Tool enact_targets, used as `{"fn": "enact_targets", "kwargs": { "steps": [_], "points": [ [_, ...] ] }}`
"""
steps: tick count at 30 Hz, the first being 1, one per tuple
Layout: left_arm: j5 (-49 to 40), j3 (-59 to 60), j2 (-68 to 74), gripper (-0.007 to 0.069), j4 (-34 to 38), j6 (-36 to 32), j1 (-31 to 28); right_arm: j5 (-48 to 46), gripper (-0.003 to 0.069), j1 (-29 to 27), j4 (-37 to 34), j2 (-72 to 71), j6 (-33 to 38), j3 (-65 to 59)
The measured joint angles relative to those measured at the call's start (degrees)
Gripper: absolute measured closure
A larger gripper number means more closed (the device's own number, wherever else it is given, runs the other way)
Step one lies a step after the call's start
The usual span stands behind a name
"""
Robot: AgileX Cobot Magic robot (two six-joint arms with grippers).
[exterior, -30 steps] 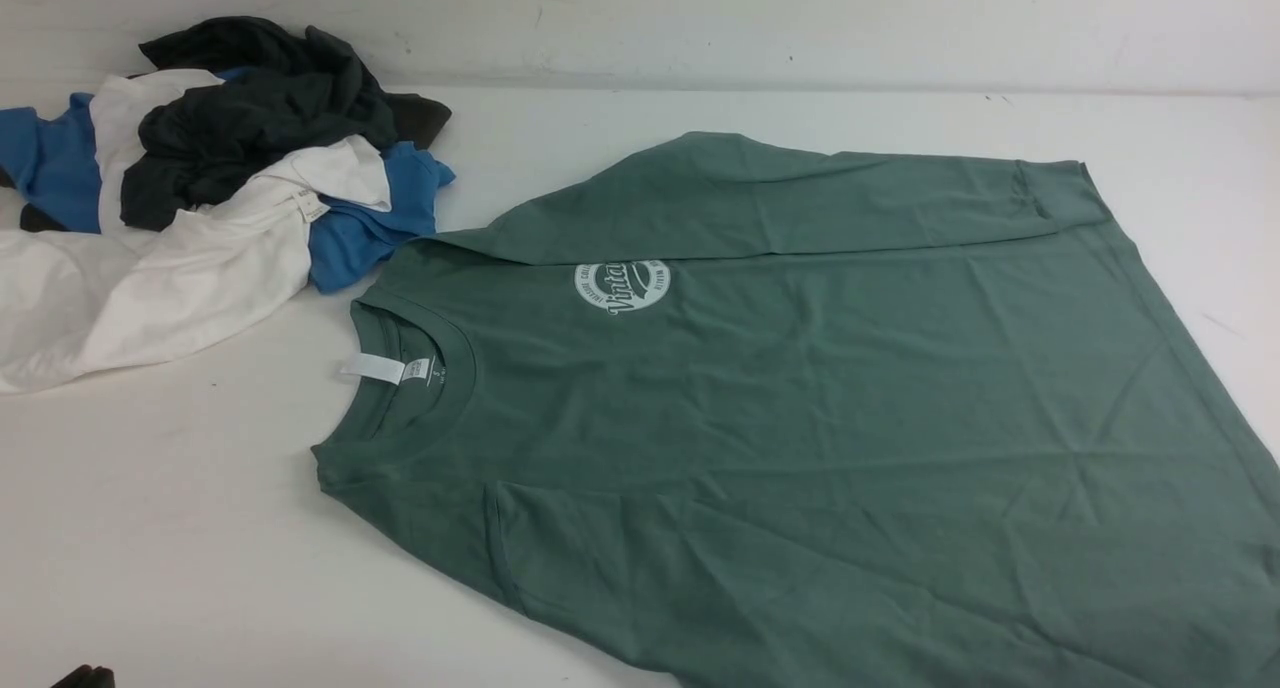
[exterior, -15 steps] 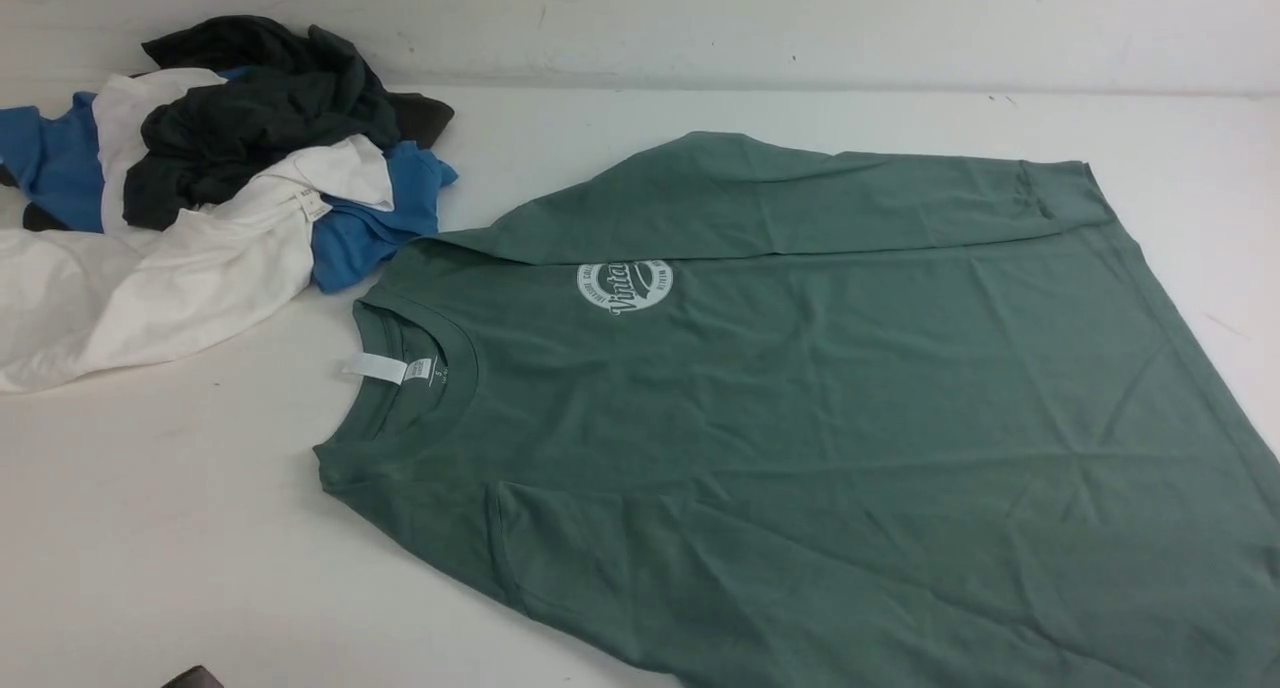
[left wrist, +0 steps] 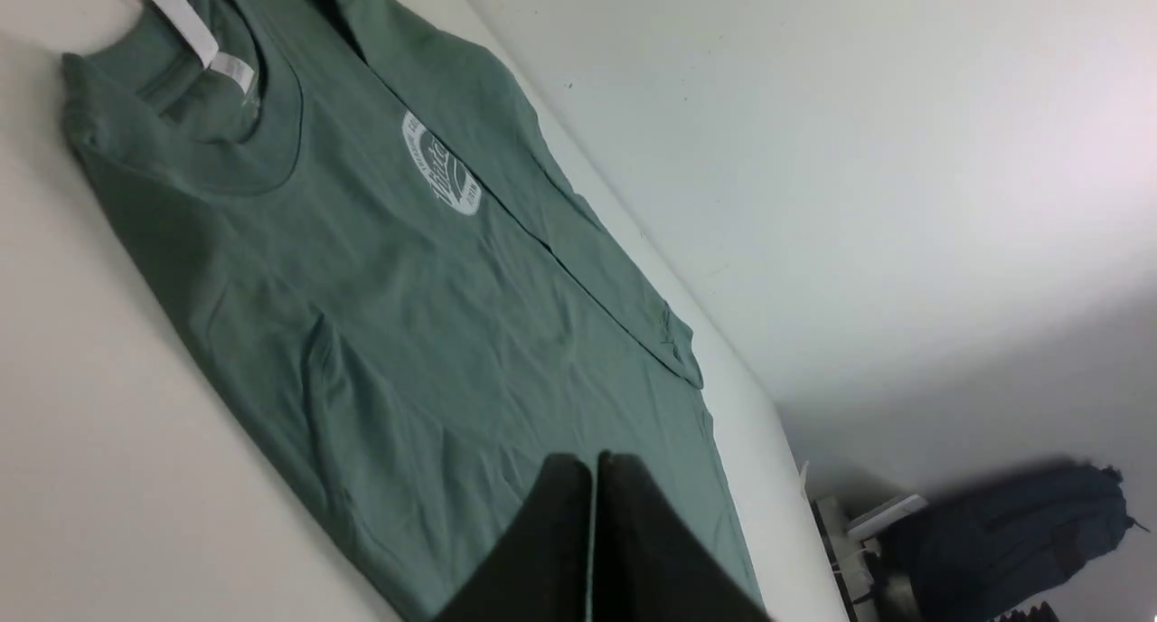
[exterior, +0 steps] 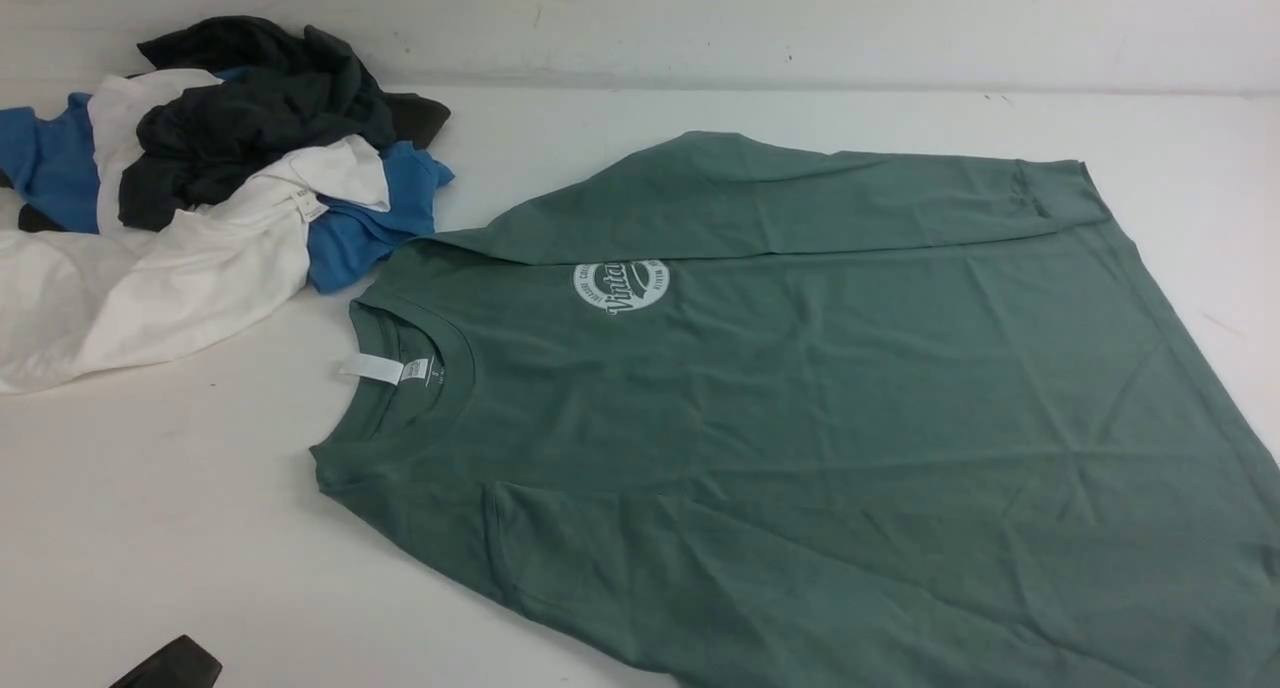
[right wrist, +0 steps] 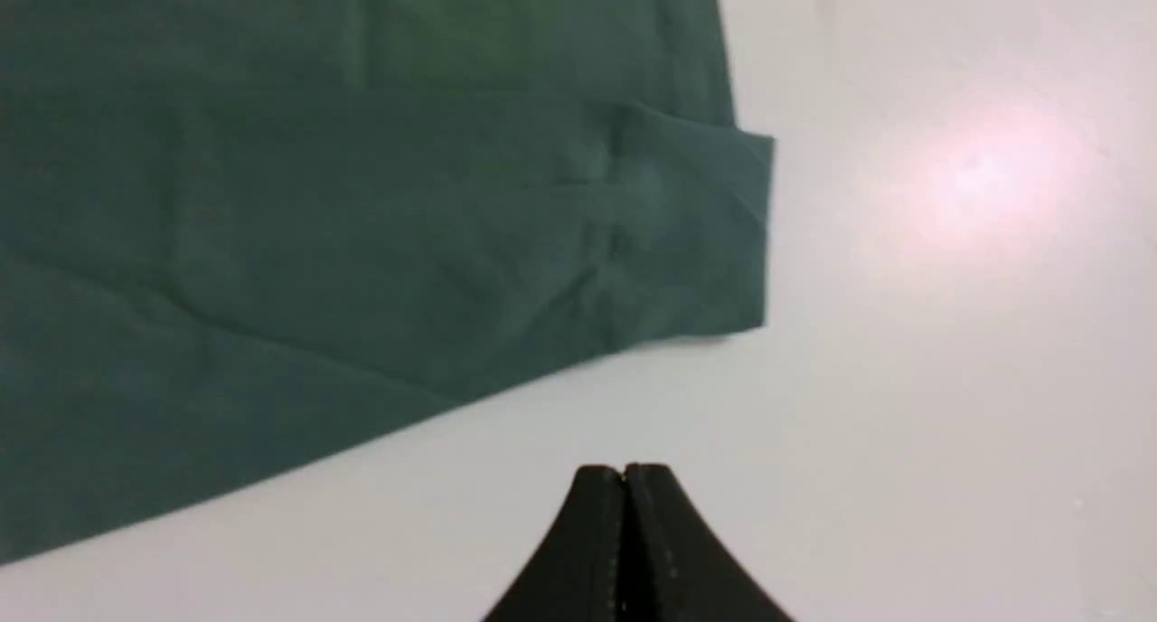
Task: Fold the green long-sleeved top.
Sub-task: Hold the cuff closest to the cuff with your right arm
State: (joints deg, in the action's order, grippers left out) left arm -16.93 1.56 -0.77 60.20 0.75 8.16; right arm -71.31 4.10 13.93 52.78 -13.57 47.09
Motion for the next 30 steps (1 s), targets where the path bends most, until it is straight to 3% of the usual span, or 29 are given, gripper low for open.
{"fn": "enact_targets", "kwargs": {
  "steps": [5, 10, 14, 19, 30],
  "points": [
    [-5.4, -2.6, 0.0, 0.0629, -0.1, -2.0, 0.0, 1.7, 0.0673, -5.7, -4.0, 10.3, 3.1, 1.6],
    [-11.6, -6.7, 5.1, 0.0629, -0.3, -6.2, 0.0, 4.6, 0.0673, -20.9, -14.7, 20.3, 13.6, 4.0],
    [-13.2, -8.2, 11.1, 0.0629, -0.6, -9.6, 0.0, 9.4, 0.0673, -27.5, -18.4, 25.7, 15.9, 4.7],
    [-15.3, -10.2, 18.3, 0.0628, -1.3, -13.3, 0.0, 10.6, 0.0651, -28.8, -18.5, 30.8, 16.1, 4.7],
    [-16.1, -11.5, 26.5, 0.0625, -1.9, -17.7, 0.0, 13.5, 0.0396, -28.8, -13.9, 42.9, 16.1, 5.0]
  ]
}}
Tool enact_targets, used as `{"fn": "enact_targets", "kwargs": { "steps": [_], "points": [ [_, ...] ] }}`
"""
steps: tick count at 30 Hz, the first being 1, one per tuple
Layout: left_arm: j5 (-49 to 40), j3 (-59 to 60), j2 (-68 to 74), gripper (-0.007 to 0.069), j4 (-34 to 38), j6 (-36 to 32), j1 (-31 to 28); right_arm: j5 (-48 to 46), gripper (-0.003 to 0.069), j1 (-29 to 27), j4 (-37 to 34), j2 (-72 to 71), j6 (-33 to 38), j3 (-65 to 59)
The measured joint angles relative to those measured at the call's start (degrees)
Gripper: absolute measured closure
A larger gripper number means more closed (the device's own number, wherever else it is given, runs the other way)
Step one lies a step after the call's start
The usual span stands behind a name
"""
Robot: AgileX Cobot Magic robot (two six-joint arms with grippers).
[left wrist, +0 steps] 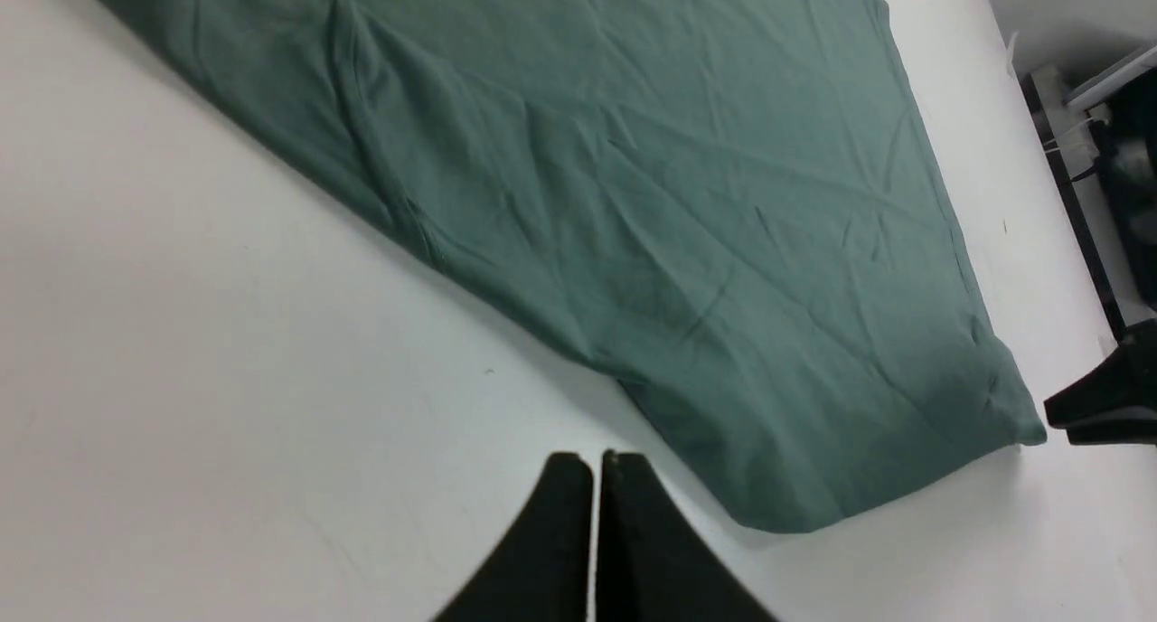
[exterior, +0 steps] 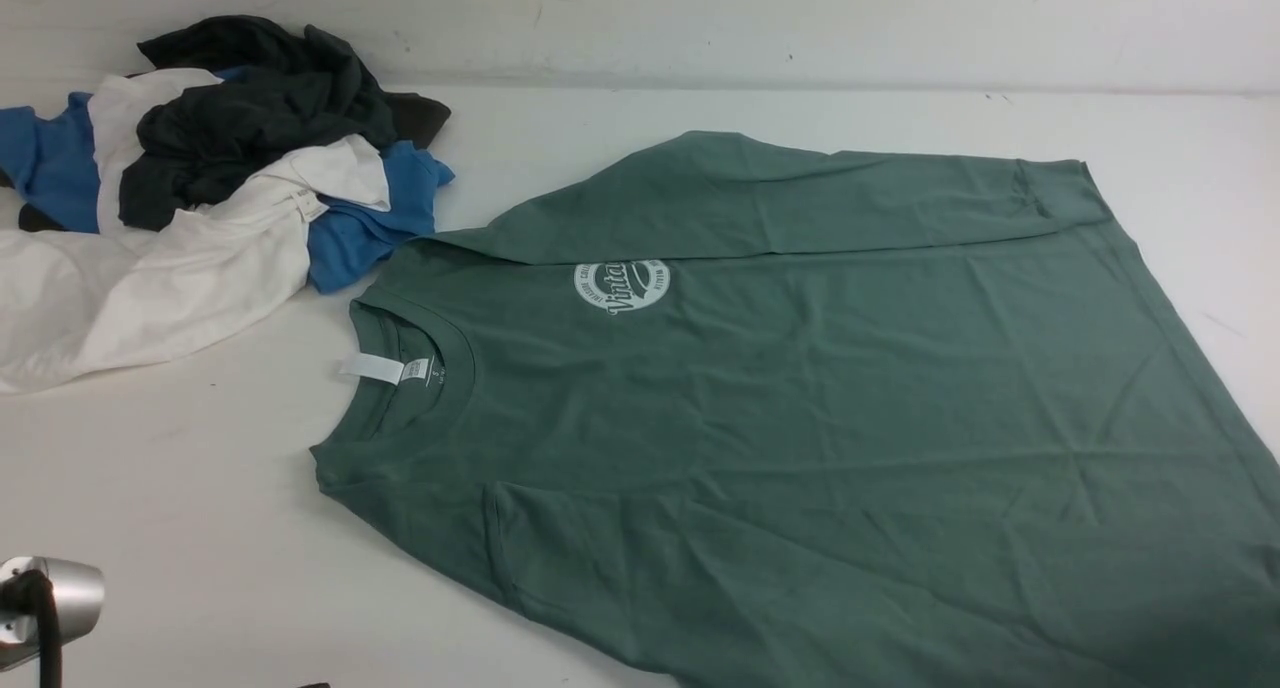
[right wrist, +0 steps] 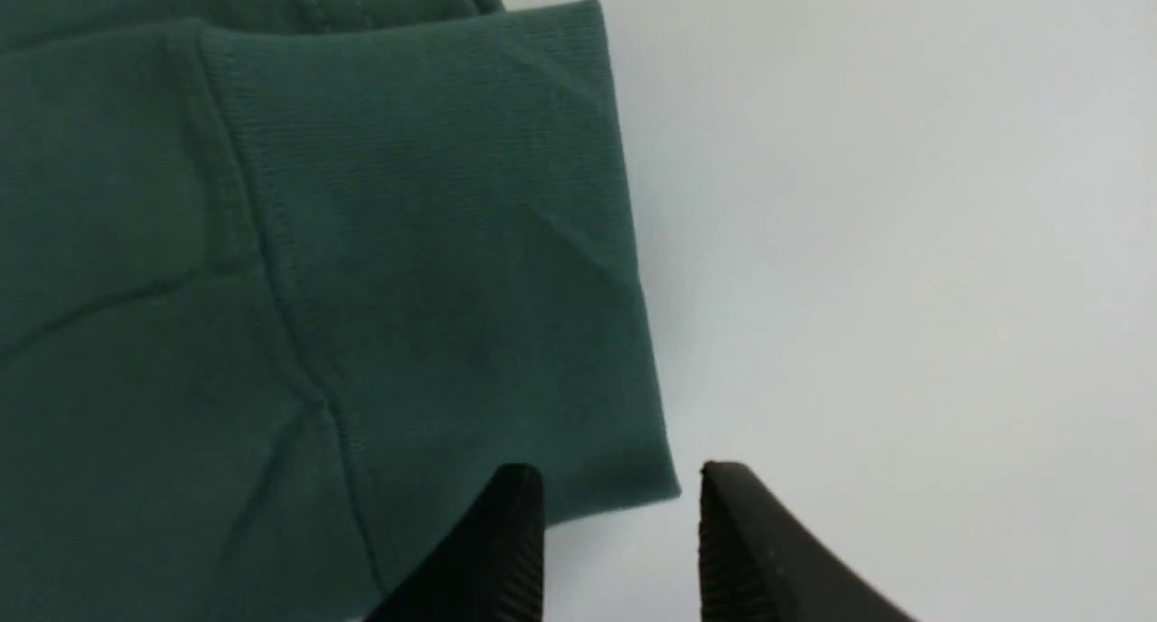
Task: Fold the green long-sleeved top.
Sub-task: Hold the cuff closest to the cuff with your right arm
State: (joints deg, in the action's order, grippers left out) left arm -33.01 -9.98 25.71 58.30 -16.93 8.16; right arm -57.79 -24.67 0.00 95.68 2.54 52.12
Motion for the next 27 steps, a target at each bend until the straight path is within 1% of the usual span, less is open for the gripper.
{"fn": "enact_targets", "kwargs": {
  "steps": [3, 10, 12, 14, 19, 20, 21, 24, 27],
  "points": [
    [0.1, 0.0, 0.0, 0.0625, 0.0, -0.2, 0.0, 0.6, 0.0372, 0.0, 0.0, 2.7, 0.1, 0.0],
    [1.0, 0.0, 0.0, 0.0625, 0.0, -0.3, 0.0, 0.7, 0.0367, 0.0, 0.0, 3.8, 0.3, 0.2],
    [1.4, 0.0, 0.0, 0.0625, 0.0, -0.4, 0.0, 0.3, 0.0377, 0.0, 0.0, 3.9, 0.4, 0.5],
    [1.4, 0.0, 0.0, 0.0625, 0.0, -0.4, 0.0, -1.2, 0.0406, 0.0, -0.3, 4.0, 0.4, 1.4],
    [1.4, 0.0, 0.0, 0.0625, -0.4, -1.5, 0.0, -3.7, 0.0508, 0.0, -1.7, 4.0, 0.8, 3.3],
    [1.4, 0.0, 0.0, 0.0625, -0.4, -1.9, 0.0, -4.3, 0.0538, 0.0, -2.0, 4.0, 1.1, 3.4],
    [1.4, 0.0, 0.0, 0.0625, -0.5, -2.2, 0.0, -4.6, 0.0582, 0.0, -2.5, 4.0, 1.5, 3.5],
    [1.4, 0.0, 0.0, 0.0625, -0.5, -2.4, 0.0, -5.5, 0.0650, 0.0, -3.0, 4.0, 1.8, 3.5],
    [1.4, 0.0, 0.0, 0.0625, -0.5, -2.4, 0.0, -5.5, 0.0662, 0.0, -3.6, 3.1, 1.9, 3.5]
  ]
}}
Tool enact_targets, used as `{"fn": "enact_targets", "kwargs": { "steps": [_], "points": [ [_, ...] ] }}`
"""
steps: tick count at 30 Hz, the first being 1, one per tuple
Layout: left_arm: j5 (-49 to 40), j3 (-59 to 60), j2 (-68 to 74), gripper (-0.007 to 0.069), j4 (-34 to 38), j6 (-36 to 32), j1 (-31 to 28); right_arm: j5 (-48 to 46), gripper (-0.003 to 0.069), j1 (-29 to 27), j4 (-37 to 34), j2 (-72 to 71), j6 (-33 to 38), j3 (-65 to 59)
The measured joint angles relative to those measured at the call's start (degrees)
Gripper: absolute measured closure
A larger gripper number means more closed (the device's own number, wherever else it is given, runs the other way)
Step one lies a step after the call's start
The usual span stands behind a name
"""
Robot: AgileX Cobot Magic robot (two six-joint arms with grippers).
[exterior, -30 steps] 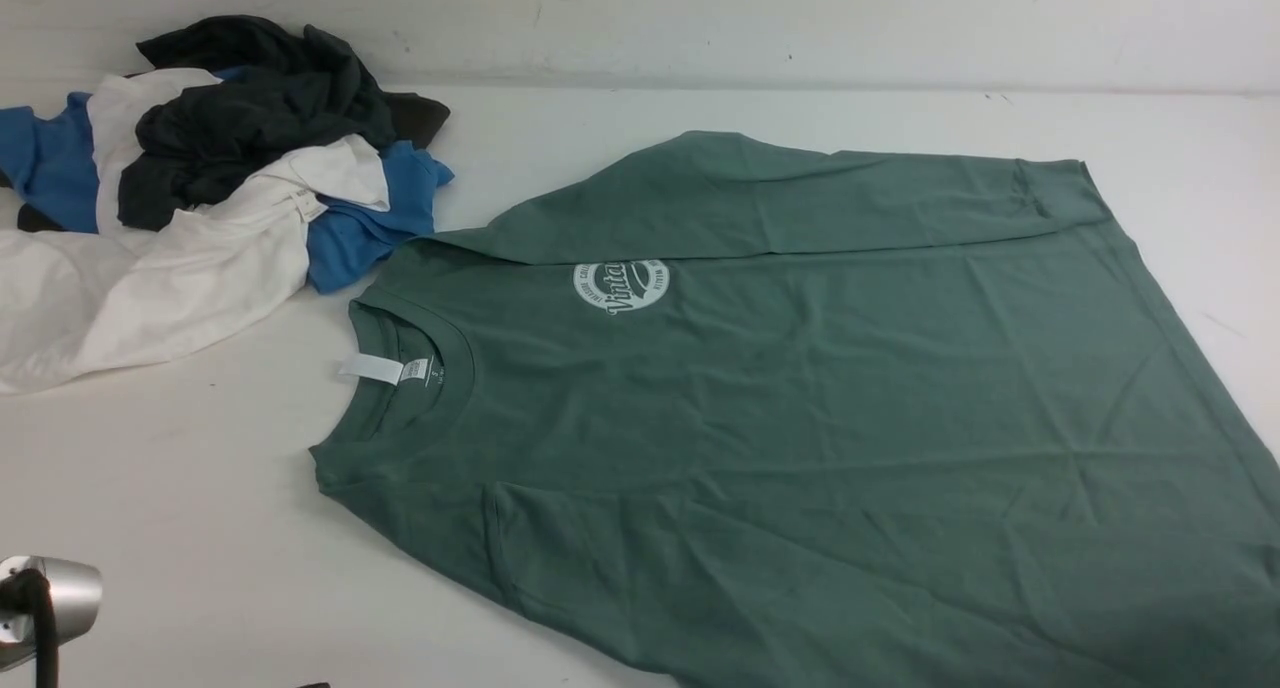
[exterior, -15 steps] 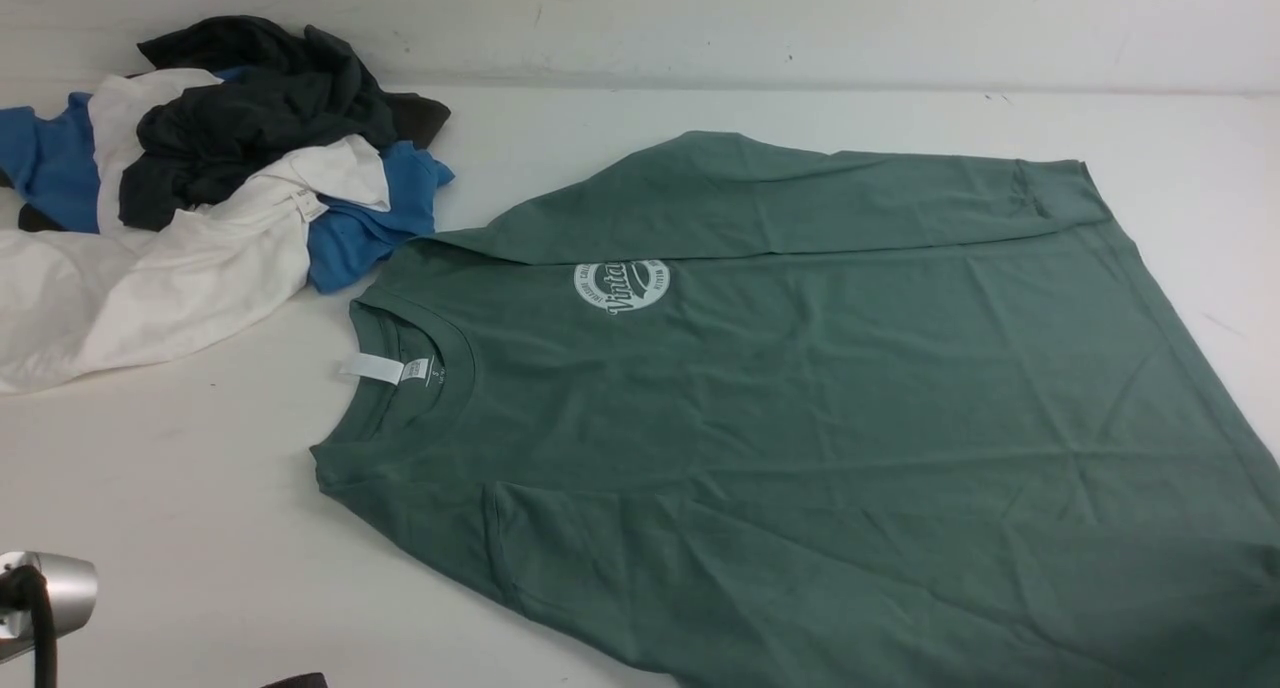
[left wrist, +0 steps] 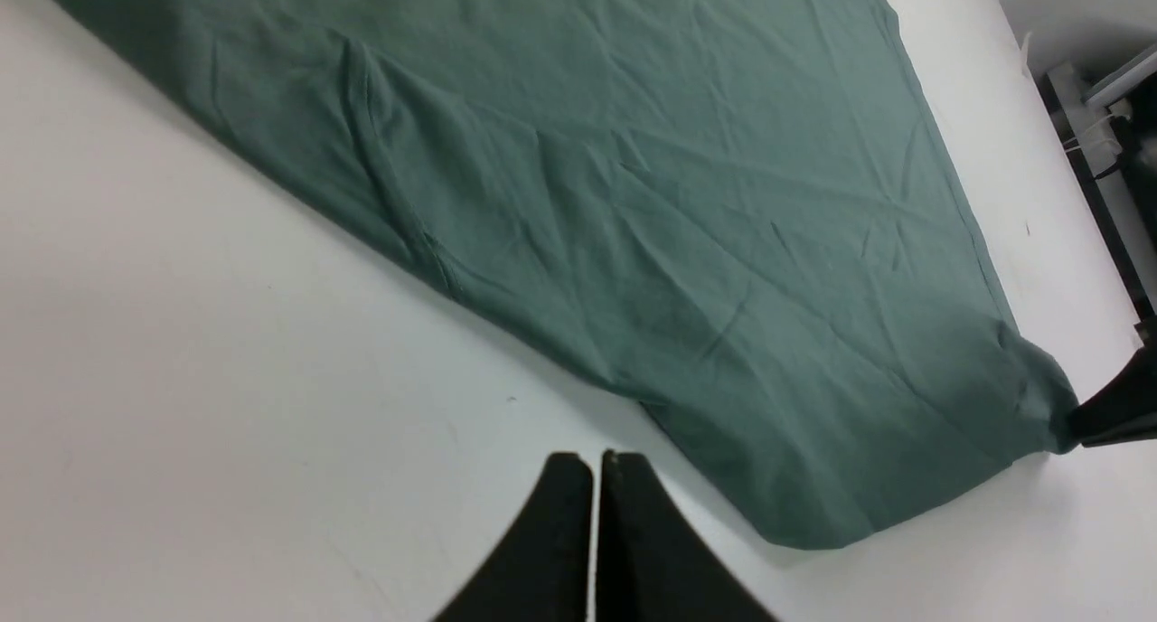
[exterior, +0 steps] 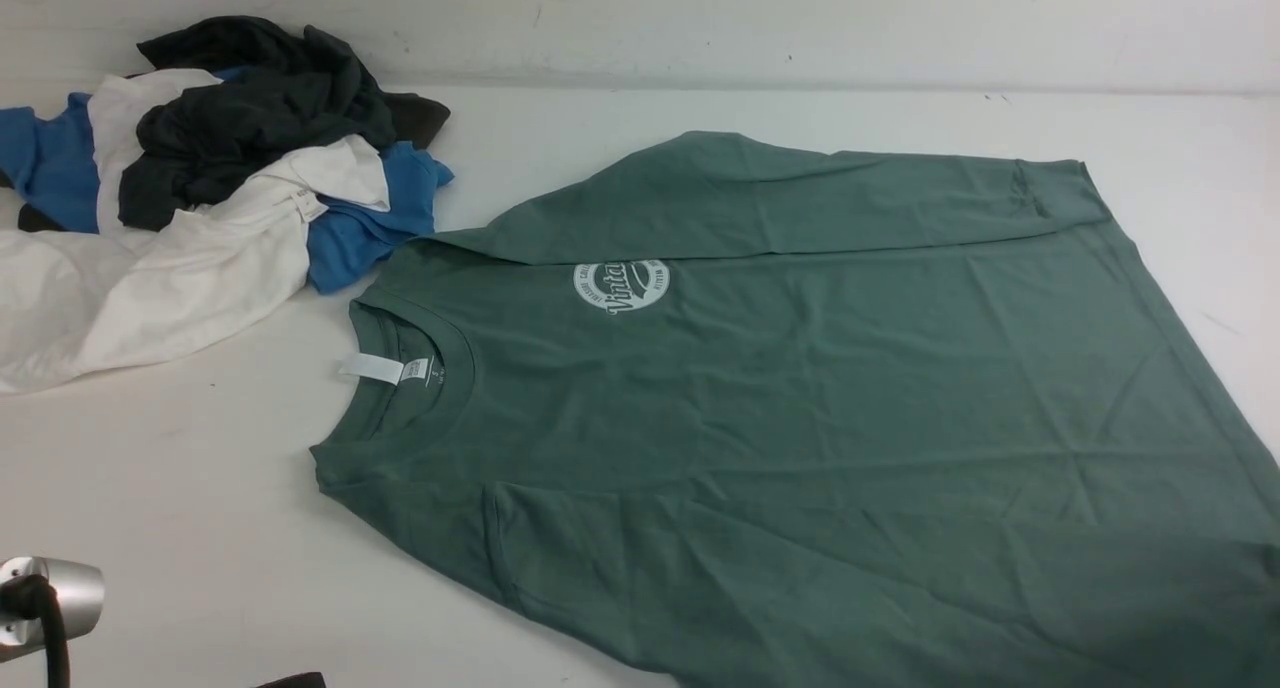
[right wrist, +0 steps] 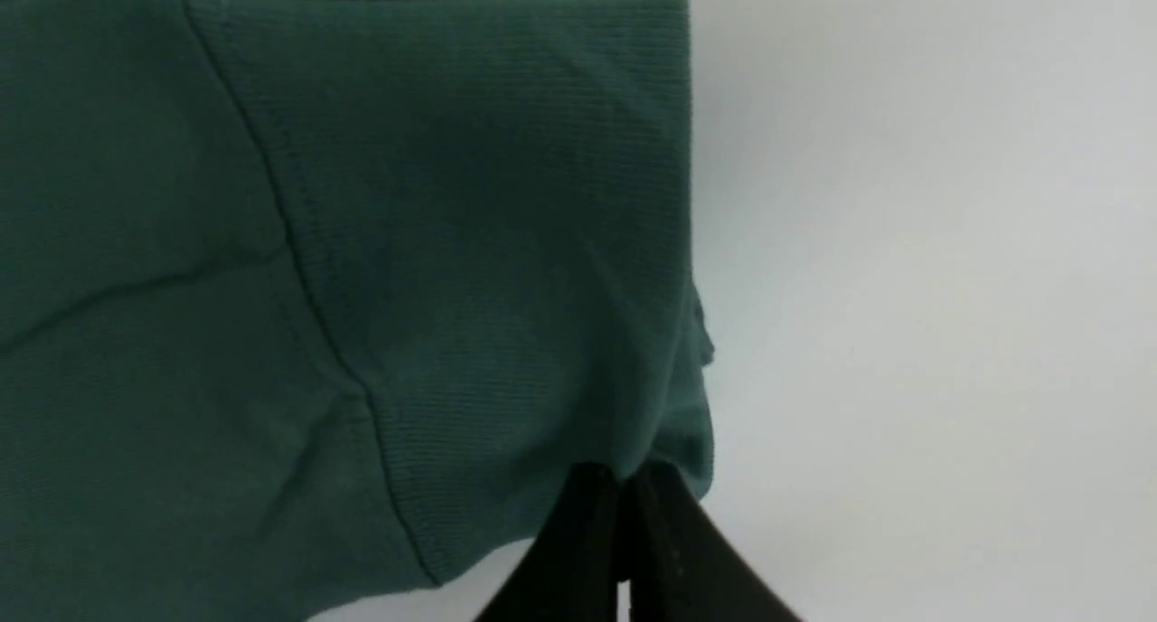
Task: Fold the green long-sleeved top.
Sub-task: Hold the cuff closest to the cuff with your right arm, then drag the cuff with your right arm and place it in the center of the right edge of the fabric
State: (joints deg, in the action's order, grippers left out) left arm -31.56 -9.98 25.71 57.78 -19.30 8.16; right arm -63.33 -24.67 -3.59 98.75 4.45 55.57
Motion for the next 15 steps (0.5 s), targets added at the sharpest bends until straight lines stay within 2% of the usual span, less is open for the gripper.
{"fn": "enact_targets", "kwargs": {
  "steps": [9, 15],
  "points": [
    [0.0, 0.0, 0.0, 0.0625, 0.0, -0.1, 0.0, 0.6, 0.0664, 0.6, -0.6, -10.2, 0.0, 2.0],
    [1.7, -0.1, 0.0, 0.0625, 0.1, -0.1, 0.0, -0.7, 0.0664, 8.4, -0.6, -15.5, 0.5, 12.7]
  ]
}}
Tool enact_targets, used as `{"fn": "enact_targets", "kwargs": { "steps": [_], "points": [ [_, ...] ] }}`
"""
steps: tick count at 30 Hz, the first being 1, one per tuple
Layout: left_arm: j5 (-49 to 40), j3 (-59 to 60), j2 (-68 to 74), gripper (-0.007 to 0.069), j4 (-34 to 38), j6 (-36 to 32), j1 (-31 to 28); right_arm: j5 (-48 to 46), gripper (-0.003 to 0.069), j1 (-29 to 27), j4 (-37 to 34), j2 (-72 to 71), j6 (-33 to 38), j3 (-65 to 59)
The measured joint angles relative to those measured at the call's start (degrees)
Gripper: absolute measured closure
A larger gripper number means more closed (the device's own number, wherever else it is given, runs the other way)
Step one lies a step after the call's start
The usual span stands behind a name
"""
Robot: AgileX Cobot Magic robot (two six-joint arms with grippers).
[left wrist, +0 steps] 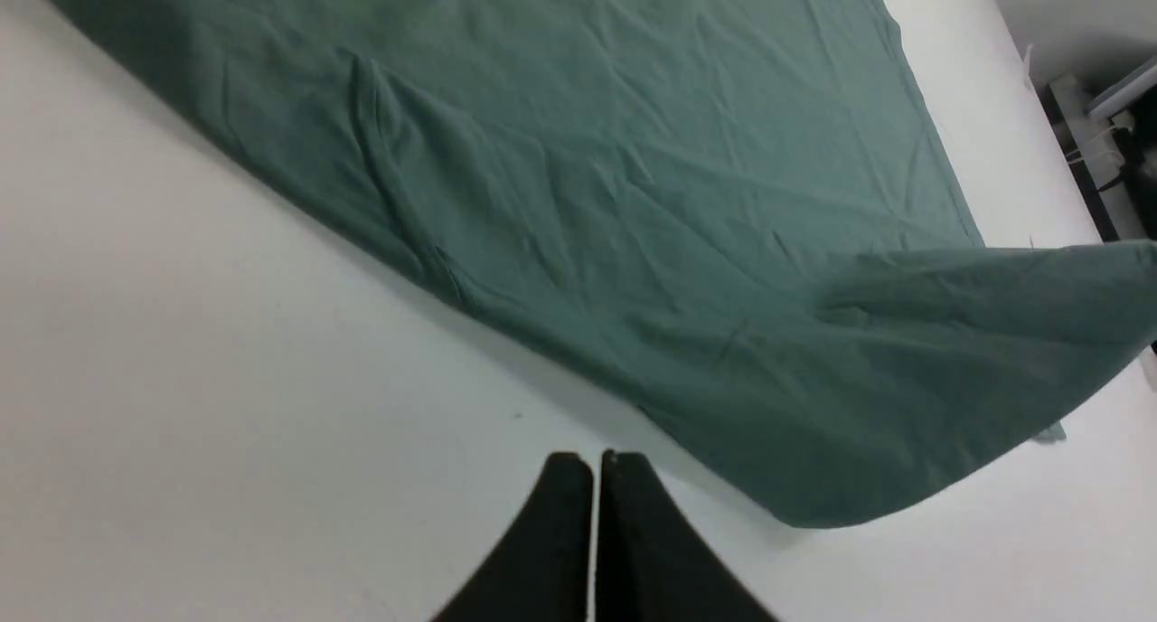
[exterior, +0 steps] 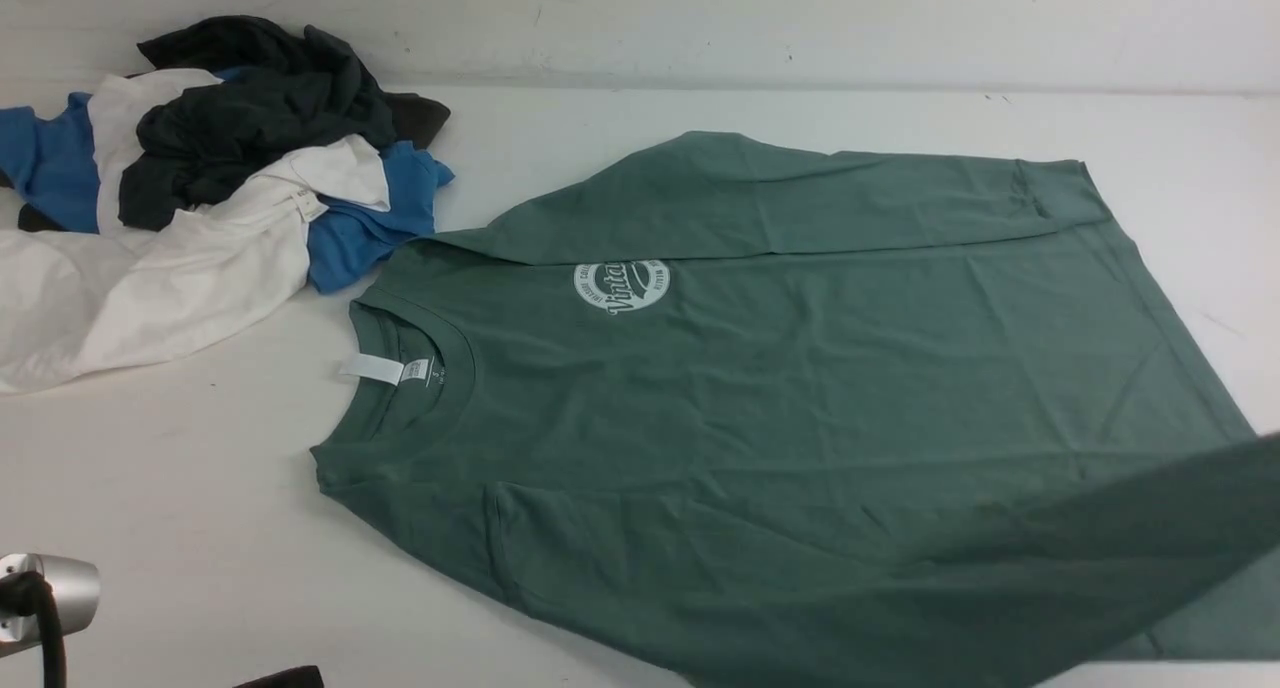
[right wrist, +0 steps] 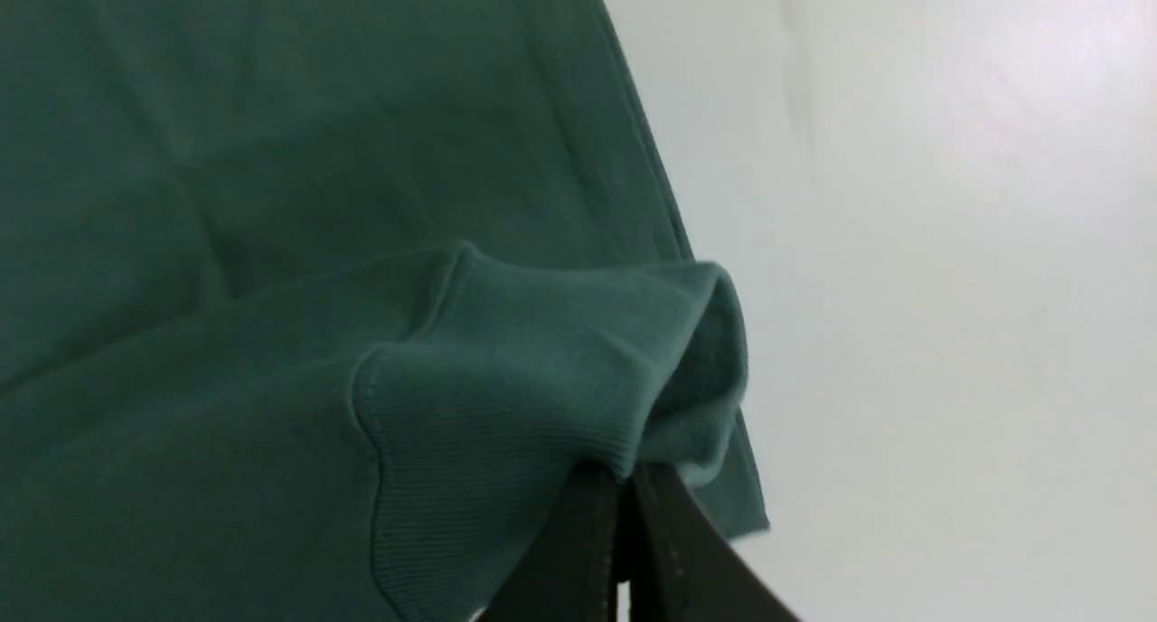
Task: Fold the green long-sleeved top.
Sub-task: Drag the cuff with your right arm and place it in the center of the right edge of the fabric, then hold the cuff with your right arm as far away from the cuff
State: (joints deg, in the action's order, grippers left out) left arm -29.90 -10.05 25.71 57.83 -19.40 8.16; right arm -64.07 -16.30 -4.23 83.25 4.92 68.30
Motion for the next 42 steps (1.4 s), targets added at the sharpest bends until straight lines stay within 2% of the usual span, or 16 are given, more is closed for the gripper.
{"fn": "enact_targets", "kwargs": {
  "steps": [1, 2, 6, 12, 16, 19, 25, 29, 33, 34, 36, 39, 42],
  "points": [
    [0.1, -0.1, 0.0, 0.0625, 0.0, 0.0, 0.0, 0.0, 0.0664, 0.0, 0.0, 0.0, 0.1, 0.5],
    [0.9, -0.7, 0.0, 0.0625, 0.0, 0.0, 0.0, 0.1, 0.0664, 2.9, 0.0, 0.3, 0.7, 4.1],
    [1.7, -3.8, 0.1, 0.0625, 0.1, 0.0, 0.0, 0.6, 0.0664, 8.6, -0.1, 2.9, 2.2, 13.2],
    [3.5, -9.7, 0.1, 0.0625, 0.1, 0.0, 0.0, 0.9, 0.0664, 14.2, -0.1, 11.2, 4.4, 29.8],
    [4.4, -13.0, 0.1, 0.0625, 0.2, 0.0, 0.0, 0.9, 0.0664, 15.2, -0.3, 18.0, 5.0, 39.4],
    [4.8, -13.8, 0.1, 0.0625, 0.2, 0.0, 0.0, 1.1, 0.0664, 15.2, 0.3, 21.3, 5.0, 41.3],
    [5.1, -14.0, 0.1, 0.0625, 0.4, 0.4, 0.0, 1.4, 0.0647, 15.2, 5.9, 33.3, 2.6, 41.6],
    [1.8, -15.0, 2.3, 0.0625, 0.2, 2.3, 0.0, 2.9, 0.0568, 15.2, 10.3, 39.7, -1.3, 41.6],
    [-5.7, -18.7, 8.8, 0.0625, -3.1, 5.6, 0.0, 3.9, 0.0410, 15.2, 14.9, 43.8, -6.4, 41.6],
    [-6.1, -18.7, 8.8, 0.0625, -3.4, 5.6, 0.0, 3.9, 0.0402, 15.2, 15.1, 43.9, -6.4, 41.6],
    [-9.6, -22.2, 14.9, 0.0625, -6.9, 6.9, 0.0, 4.7, 0.0297, 15.2, 18.2, 44.2, -10.6, 41.7],
    [-11.4, -24.7, 19.6, 0.0625, -9.1, 7.4, 0.0, 4.8, 0.0237, 14.7, 18.7, 44.2, -12.3, 42.7],
    [-12.3, -26.1, 23.7, 0.0625, -10.2, 7.6, 0.0, 4.8, 0.0218, 13.4, 16.7, 44.5, -13.0, 44.7]
  ]
}}
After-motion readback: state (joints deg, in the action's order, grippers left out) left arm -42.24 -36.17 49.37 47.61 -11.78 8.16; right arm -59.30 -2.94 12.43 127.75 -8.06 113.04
